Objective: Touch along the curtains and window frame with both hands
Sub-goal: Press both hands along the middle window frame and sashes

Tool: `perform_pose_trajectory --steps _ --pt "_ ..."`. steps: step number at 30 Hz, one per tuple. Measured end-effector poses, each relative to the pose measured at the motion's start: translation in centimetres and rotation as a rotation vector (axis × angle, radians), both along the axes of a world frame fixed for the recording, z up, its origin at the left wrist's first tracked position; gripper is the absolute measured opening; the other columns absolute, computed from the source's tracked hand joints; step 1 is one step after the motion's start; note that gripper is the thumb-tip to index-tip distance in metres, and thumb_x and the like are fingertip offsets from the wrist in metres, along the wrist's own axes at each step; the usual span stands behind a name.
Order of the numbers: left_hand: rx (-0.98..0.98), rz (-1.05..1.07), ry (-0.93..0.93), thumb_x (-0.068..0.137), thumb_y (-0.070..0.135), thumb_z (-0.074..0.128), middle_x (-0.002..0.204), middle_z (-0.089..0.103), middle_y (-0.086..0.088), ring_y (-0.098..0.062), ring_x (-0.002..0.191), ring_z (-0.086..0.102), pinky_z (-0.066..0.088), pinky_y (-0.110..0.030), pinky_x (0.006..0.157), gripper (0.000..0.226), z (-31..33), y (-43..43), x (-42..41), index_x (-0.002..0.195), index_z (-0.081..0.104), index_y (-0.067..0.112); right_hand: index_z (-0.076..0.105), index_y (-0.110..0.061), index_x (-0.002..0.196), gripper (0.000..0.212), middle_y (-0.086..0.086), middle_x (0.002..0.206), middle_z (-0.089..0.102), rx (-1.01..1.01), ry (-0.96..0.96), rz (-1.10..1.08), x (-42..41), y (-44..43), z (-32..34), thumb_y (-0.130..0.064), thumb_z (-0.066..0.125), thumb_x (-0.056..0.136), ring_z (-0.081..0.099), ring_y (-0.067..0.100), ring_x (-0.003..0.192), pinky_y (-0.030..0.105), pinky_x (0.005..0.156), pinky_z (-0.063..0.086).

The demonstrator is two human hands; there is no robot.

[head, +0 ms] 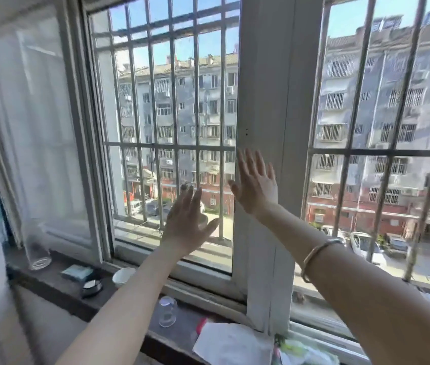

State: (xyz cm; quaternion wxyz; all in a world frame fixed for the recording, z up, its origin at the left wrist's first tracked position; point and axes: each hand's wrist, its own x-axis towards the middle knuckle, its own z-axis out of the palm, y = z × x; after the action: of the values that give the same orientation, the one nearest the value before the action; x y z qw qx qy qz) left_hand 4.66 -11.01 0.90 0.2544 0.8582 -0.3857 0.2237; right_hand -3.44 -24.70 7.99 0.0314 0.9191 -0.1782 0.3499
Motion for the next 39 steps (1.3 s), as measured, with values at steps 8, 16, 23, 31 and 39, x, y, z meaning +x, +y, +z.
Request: perform_pose_trajectory --steps 8,16,23,31,39 --pt "0.044 -0.045 -0.011 0.085 0.062 0.037 0.155 -0.015 0.001 -0.021 0.142 -0.01 0.001 -0.045 0.115 0.085 -0.2 -1.2 6.6 0.142 -0.015 0.026 -0.012 -0.019 0.146 0.071 0.004 0.157 -0.012 -0.081 -0.026 0.021 6.8 -0.1 1.4 -0.036 0.036 0.096 -0.012 0.021 0.144 0.035 0.114 -0.008" --pt "0.082 -0.143 -0.05 0.086 0.063 0.03 0.152 -0.021 0.002 -0.021 0.141 -0.015 -0.005 -0.049 0.116 0.082 -0.3 -4.3 12.1 0.142 -0.016 0.026 -0.011 -0.022 0.146 0.068 0.0 0.157 -0.013 -0.081 -0.029 -0.148 10.6 -1.2 1.8 -0.038 0.032 0.096 -0.011 0.018 0.144 0.033 0.116 -0.003" --pt "-0.004 -0.42 -0.14 0.085 0.053 0.047 0.155 -0.012 -0.003 -0.02 0.142 -0.013 -0.003 -0.041 0.115 0.083 1.9 -7.7 14.5 0.145 -0.002 0.021 -0.011 -0.021 0.146 0.069 0.004 0.156 -0.015 0.019 -0.05 -0.376 11.6 -2.2 2.6 -0.037 0.034 0.096 -0.015 0.021 0.144 0.036 0.116 -0.004" --pt "0.092 -0.536 -0.208 0.087 0.054 0.041 0.151 -0.023 0.001 -0.021 0.141 -0.017 -0.01 -0.039 0.113 0.082 1.4 -9.2 15.5 0.144 -0.008 0.021 -0.018 -0.016 0.144 0.075 0.009 0.154 -0.023 0.036 -0.02 -0.528 12.8 -2.3 3.3 -0.04 0.034 0.096 -0.018 0.027 0.143 0.037 0.116 -0.005" --pt "0.191 -0.607 -0.315 0.088 0.055 0.036 0.139 -0.037 0.005 -0.019 0.129 -0.035 -0.019 -0.037 0.109 0.082 -0.1 -10.9 16.0 0.129 -0.03 0.029 -0.024 -0.014 0.142 0.089 0.025 0.15 -0.023 0.232 -0.179 -0.522 14.1 -1.7 4.5 -0.037 0.046 0.092 -0.016 0.034 0.142 0.038 0.116 -0.003"
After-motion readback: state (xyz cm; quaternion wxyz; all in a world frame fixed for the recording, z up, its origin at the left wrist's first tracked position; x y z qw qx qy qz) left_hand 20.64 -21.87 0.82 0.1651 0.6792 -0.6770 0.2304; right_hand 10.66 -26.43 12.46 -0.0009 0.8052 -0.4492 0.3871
